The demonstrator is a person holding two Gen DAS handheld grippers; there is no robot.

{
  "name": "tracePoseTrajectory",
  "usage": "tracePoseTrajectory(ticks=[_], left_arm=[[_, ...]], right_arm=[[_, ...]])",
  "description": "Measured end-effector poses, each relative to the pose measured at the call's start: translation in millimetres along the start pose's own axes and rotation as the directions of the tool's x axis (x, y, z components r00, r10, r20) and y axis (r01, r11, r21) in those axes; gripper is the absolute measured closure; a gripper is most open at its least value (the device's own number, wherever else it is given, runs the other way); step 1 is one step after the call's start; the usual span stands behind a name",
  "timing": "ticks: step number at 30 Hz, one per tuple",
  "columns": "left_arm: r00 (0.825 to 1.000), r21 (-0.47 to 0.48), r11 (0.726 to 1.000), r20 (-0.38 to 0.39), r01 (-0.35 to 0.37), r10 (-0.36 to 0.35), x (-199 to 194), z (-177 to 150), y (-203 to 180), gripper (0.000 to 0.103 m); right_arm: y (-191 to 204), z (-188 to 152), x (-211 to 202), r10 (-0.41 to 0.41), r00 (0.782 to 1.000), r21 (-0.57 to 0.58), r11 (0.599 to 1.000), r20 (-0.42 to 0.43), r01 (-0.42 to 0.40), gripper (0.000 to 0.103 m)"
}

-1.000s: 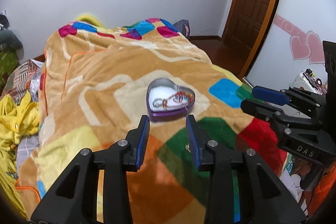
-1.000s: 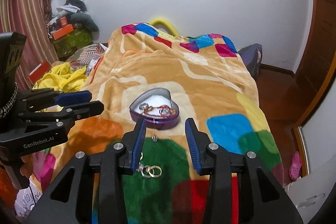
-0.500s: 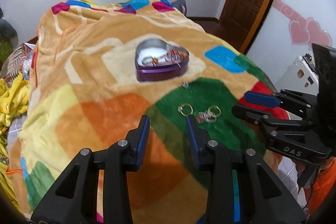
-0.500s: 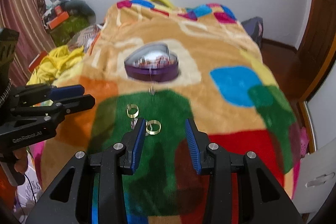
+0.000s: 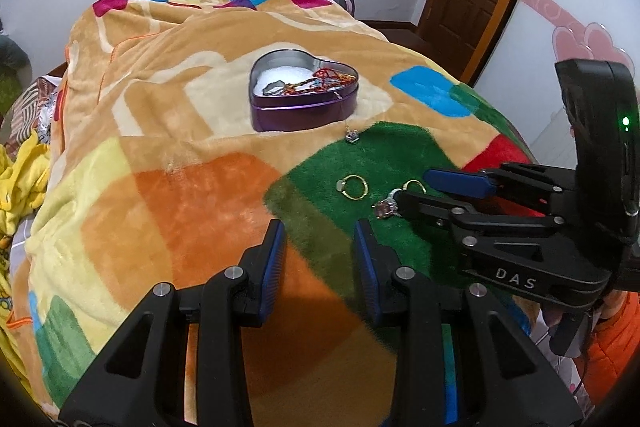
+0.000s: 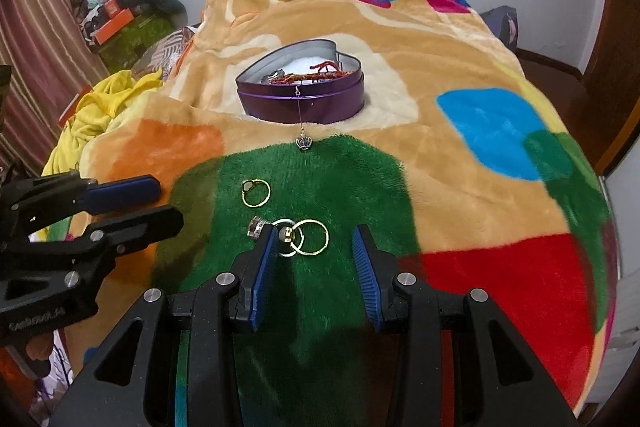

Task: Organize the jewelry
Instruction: 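Grasp a gold ring with the right tool while the left tool grasps a silver heart pendant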

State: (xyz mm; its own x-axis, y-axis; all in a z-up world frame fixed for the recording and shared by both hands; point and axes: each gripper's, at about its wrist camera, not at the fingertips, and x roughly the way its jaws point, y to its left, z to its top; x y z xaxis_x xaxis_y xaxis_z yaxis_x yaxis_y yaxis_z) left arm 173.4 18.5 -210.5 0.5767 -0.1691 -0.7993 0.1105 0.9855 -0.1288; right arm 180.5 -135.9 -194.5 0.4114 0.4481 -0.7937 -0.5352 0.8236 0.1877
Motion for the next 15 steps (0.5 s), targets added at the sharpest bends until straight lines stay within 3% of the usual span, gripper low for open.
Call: tracePoseTrajectory(ticks=[3,15], left_arm=[[1.0,0.003,1.0,-0.012,0.014,-0.014,6,1,-5,0.068],[0.994,0.009,0.995,-0.047,0.095,-0.095,27,10,-30,0.068]], right_arm=[[0,-1,0,0.014,1.0,-0.01,1.0,0.003,-0.014,0.079],[-16,-1,-22,-0.006,0.998,0.03,1.0,0.066,0.004,0.079]])
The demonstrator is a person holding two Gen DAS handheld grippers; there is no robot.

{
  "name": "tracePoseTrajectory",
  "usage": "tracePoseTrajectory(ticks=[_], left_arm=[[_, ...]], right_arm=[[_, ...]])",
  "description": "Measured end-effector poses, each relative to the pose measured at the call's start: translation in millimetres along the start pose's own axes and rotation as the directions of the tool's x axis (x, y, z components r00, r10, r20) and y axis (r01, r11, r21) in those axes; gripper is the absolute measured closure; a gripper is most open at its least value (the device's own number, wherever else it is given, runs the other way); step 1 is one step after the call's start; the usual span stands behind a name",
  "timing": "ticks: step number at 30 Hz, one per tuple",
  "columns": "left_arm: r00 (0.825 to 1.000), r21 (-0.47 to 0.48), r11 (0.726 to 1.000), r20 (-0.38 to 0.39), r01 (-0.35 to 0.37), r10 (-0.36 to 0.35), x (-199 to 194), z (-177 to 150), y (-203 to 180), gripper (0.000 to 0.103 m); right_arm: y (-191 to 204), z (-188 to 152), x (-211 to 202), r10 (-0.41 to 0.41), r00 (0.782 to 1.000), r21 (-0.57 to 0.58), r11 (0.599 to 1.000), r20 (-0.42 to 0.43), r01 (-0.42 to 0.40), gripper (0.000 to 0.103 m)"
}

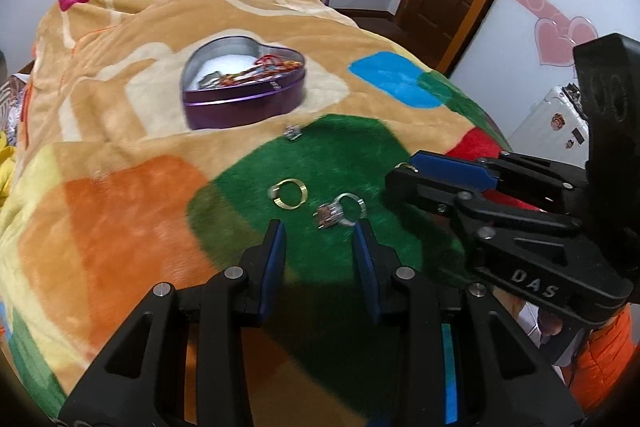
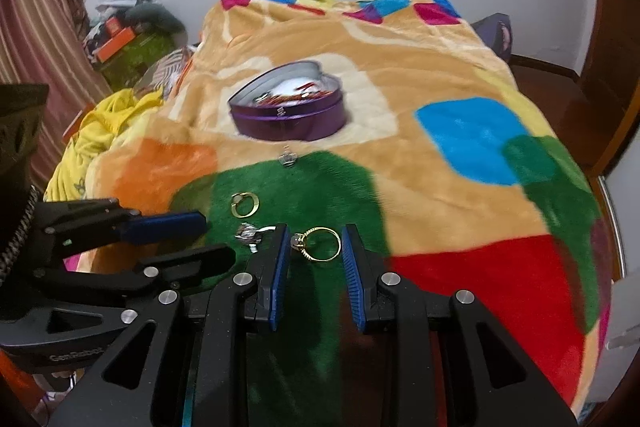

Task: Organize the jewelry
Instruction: 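Grasp a gold ring with the right tool while the left tool grasps a silver heart pendant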

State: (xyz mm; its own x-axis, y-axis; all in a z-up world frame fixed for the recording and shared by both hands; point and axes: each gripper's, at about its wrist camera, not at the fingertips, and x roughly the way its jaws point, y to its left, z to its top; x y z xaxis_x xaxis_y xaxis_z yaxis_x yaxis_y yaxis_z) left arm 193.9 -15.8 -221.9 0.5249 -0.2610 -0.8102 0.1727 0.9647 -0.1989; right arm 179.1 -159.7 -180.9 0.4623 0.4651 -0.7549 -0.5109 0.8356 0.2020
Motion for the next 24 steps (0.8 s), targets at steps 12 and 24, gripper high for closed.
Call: tracePoseTrajectory(ticks=[12,24], left_arm=[[1.0,-0.018,1.0,-0.018,0.003,-0.003,18,8,-4,0.086],[0.999,-0.022,0.999,0.029,-0.024,0.024,-5,5,-3,0.089]], right_arm=[[-11,-4,-10,-0.018,1.0,0.038,0.999,0.017,0.017,0.079],[0,2,-25,-0.014,0.998,0.026,1.0,0.054,0.013,0.079]])
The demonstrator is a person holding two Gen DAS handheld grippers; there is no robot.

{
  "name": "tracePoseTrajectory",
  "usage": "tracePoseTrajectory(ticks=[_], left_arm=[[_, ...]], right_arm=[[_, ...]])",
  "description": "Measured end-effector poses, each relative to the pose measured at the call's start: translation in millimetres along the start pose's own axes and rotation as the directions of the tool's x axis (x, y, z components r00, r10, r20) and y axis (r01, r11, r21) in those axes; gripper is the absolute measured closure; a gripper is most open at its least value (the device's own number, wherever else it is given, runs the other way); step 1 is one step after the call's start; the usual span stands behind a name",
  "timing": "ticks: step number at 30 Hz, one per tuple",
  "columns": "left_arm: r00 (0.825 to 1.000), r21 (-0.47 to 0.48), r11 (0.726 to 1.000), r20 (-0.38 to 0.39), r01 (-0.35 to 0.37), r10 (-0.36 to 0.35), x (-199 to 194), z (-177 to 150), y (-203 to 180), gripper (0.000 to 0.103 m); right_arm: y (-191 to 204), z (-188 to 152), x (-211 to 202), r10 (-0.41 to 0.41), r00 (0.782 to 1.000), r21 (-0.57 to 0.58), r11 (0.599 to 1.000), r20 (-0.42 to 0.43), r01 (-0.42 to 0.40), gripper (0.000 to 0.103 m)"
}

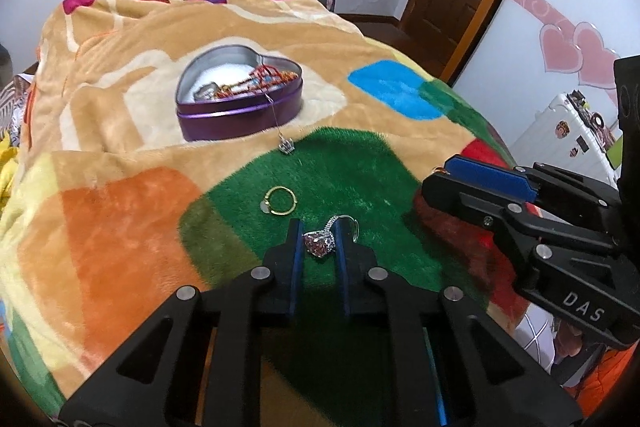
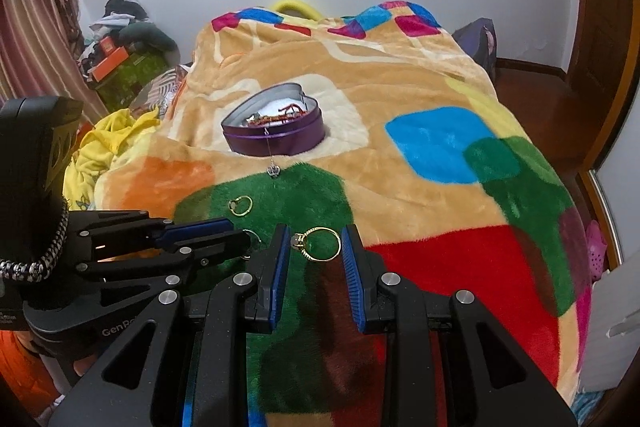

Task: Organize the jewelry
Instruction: 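Grasp a gold ring with the right tool while the left tool grasps a silver heart pendant, then carry the ring and pendant into the heart tin and open both tools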

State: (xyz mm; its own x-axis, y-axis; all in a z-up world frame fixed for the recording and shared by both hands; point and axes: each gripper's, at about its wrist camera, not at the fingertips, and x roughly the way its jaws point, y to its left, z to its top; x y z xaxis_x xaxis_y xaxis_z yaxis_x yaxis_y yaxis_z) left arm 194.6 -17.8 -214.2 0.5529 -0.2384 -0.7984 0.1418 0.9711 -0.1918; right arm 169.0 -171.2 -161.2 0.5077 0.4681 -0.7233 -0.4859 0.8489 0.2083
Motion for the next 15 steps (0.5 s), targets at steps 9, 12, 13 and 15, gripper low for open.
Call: tracePoseTrajectory(ticks=[9,12,13,15], left_arm=[[0.995,-0.005,0.999,0.091,-0.036,0.037,-34,14,12,0.089],[0.991,-0.007,0.999,0.121,-0.053,0.054,-43,20,17,0.089],[0.99,-0.009,0.998,0.13,-0.057,0.058,-46,22,19,0.089],[0.987,-0.012,0.998,0.145,-0.06,0.062,-50,26,23,0.089]], right_arm=[[12,17,-13,-0.004,0.998,-0.018,1.0,0.056,0.005,0.079],[17,25,-15,-0.001,0.997,-0.025,1.0,0.078,0.003,0.079],[19,28,-16,0.0,0.996,-0.028,1.0,0.085,0.002,0.079],[23,34,-18,0.005,0.995,-0.035,0.999,0.103,-0.001,0.079]])
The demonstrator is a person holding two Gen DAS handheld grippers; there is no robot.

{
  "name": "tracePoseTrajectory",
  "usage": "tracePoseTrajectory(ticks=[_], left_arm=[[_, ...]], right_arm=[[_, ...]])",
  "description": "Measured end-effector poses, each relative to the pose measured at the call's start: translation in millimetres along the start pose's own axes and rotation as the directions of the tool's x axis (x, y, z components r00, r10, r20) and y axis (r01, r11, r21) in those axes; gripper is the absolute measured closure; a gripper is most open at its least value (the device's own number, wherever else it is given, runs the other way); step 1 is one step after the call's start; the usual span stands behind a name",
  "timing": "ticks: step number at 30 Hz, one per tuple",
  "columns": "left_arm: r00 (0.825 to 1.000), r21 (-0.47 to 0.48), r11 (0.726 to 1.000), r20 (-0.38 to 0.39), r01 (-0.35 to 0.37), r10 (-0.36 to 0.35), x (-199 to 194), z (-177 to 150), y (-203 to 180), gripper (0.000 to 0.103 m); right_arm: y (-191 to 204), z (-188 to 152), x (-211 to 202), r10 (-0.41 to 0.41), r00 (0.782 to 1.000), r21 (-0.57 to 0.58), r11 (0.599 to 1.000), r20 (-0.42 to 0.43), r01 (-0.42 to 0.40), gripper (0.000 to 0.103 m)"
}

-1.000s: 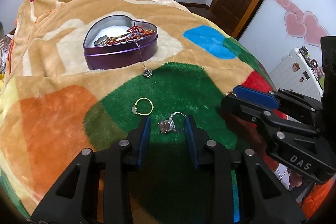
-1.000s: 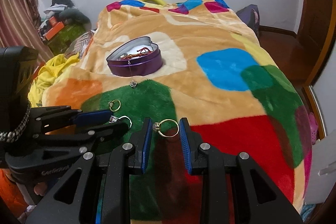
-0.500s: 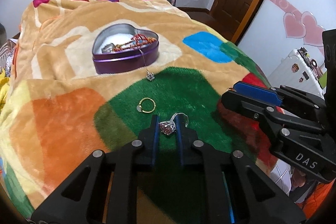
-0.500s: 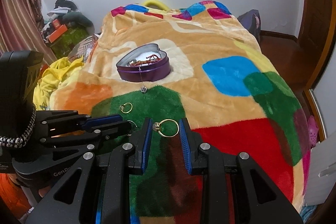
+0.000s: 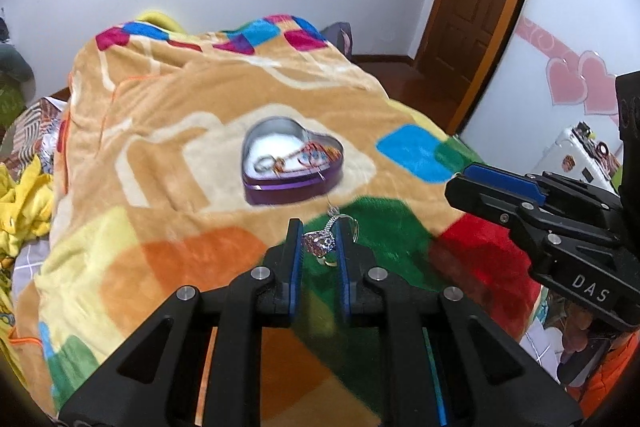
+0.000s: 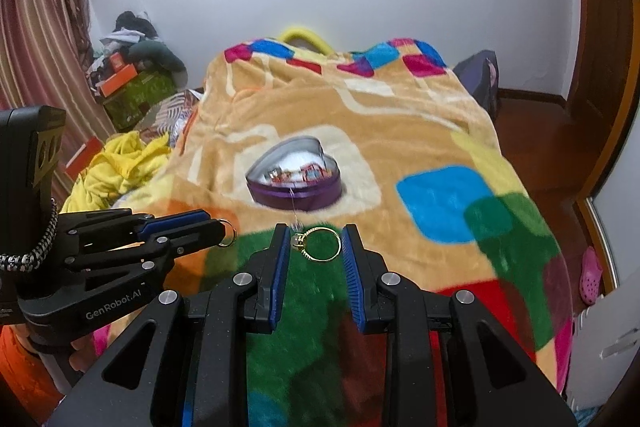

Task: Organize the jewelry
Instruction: 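Carry the ring and pendant into the heart tin and open both tools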

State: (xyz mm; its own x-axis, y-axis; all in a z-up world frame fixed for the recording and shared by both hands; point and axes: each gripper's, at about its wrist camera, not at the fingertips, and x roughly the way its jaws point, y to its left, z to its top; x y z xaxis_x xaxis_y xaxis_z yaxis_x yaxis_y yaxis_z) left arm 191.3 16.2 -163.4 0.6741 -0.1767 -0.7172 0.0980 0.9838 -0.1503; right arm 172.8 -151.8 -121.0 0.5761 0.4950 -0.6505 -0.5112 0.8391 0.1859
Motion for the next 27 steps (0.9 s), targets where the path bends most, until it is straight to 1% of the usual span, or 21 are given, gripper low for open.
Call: tracePoseTrajectory(ticks=[7,17,22,27], left_arm=[[0.999,-0.006,1.0,0.043,-0.013,0.013,-8,12,12,0.089],[0.995,-0.022,0.999,0.097,-0.028,0.03,-9,35,29,0.089],[0.994,-0.02,0.999,0.105,-0.029,0.031,1,47,34,0.088],[0.996,-0.021,1.0,0.086,-0.021,0.023,20,54,38,0.089]], right_arm=[[7,14,-2,0.009,0.999,-0.012,1.0,0.047,-0.008,0.079],[9,37,8,0.031,0.995,-0.016,0.999,0.092,-0.03,0.079],[7,46,21,0.036,0.995,-0.019,0.999,0.091,-0.035,0.079],[4,50,40,0.047,0.997,-0.018,0.999,0.068,-0.046,0.079]])
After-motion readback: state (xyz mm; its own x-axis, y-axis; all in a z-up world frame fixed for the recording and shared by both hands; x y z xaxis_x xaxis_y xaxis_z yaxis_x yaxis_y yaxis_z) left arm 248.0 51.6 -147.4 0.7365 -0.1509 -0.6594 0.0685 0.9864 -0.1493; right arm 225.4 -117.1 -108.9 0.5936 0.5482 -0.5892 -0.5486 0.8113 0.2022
